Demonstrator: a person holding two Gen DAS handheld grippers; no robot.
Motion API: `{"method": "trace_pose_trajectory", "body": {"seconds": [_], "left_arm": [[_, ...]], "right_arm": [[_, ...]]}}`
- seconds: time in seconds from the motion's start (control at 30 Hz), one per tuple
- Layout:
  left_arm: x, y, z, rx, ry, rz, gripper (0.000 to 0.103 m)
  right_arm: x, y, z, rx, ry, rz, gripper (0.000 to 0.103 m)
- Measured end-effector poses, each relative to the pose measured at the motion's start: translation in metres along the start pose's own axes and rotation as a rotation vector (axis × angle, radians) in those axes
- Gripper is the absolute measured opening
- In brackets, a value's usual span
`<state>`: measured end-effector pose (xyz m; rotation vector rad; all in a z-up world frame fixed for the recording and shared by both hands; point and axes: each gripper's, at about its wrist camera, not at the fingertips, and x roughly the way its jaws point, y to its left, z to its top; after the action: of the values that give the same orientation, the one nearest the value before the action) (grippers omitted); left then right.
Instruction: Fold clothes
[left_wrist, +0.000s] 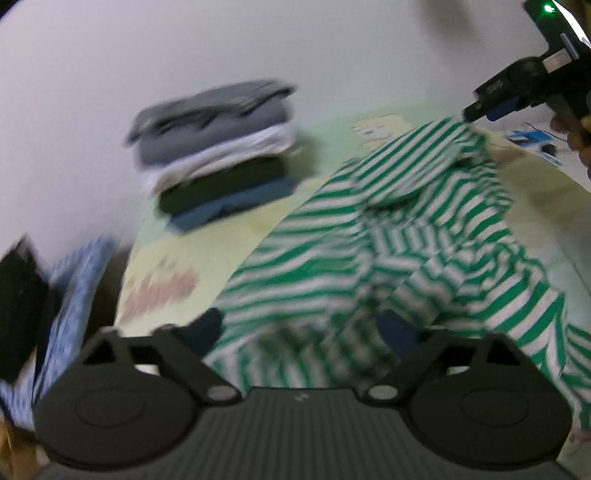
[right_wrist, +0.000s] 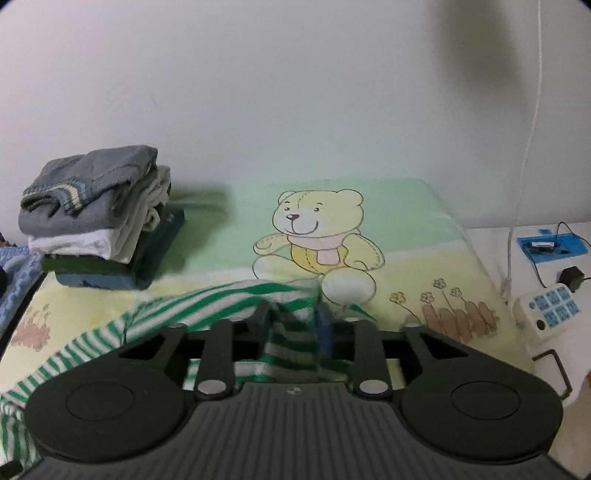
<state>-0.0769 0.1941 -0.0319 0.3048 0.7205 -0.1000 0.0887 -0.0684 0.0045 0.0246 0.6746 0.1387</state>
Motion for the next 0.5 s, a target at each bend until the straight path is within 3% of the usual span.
{"method": "trace_pose_trajectory", "body": {"seconds": [0.03,0.07,0.13,0.2,0.27,0.3,0.33,0.37,0.5], "left_arm": [[0.009,-0.008,0.005,0.025,-0.002,-0.013,0.101],[0.019,-0.015,0.01,0.048,-0.002,-0.02,0.1],[0.045,-0.026,0.016,0.083,0.03,0.009,0.097],[0.07,-0.028,0.018,0.088,0.076,0.034,0.083],[0.09,-0.017,0.021,0.044,0.133,0.029,0.051],[0.095,-0.009,0.023,0.006,0.151,0.005,0.043],[0.099,0.0,0.024,-0.033,0.16,-0.008,0.025],[0.101,0.009,0.023,-0.063,0.165,0.008,0.017],[0.099,0.049,0.017,-0.188,0.175,0.135,0.014]], "right_arm": [[-0.004,0.0,-0.007,-0.02,0.003,-0.017,0.063],[-0.009,0.001,-0.014,-0.039,0.006,-0.034,0.068],[-0.022,0.001,-0.031,-0.038,0.039,0.027,0.072],[-0.036,0.006,-0.05,-0.024,0.113,0.14,0.072],[-0.046,0.015,-0.068,-0.013,0.179,0.221,0.073],[-0.051,0.02,-0.077,-0.012,0.201,0.248,0.074],[-0.056,0.025,-0.086,-0.011,0.224,0.275,0.075],[-0.06,0.03,-0.094,-0.011,0.246,0.297,0.075],[-0.063,0.046,-0.119,-0.007,0.343,0.329,0.076]]}}
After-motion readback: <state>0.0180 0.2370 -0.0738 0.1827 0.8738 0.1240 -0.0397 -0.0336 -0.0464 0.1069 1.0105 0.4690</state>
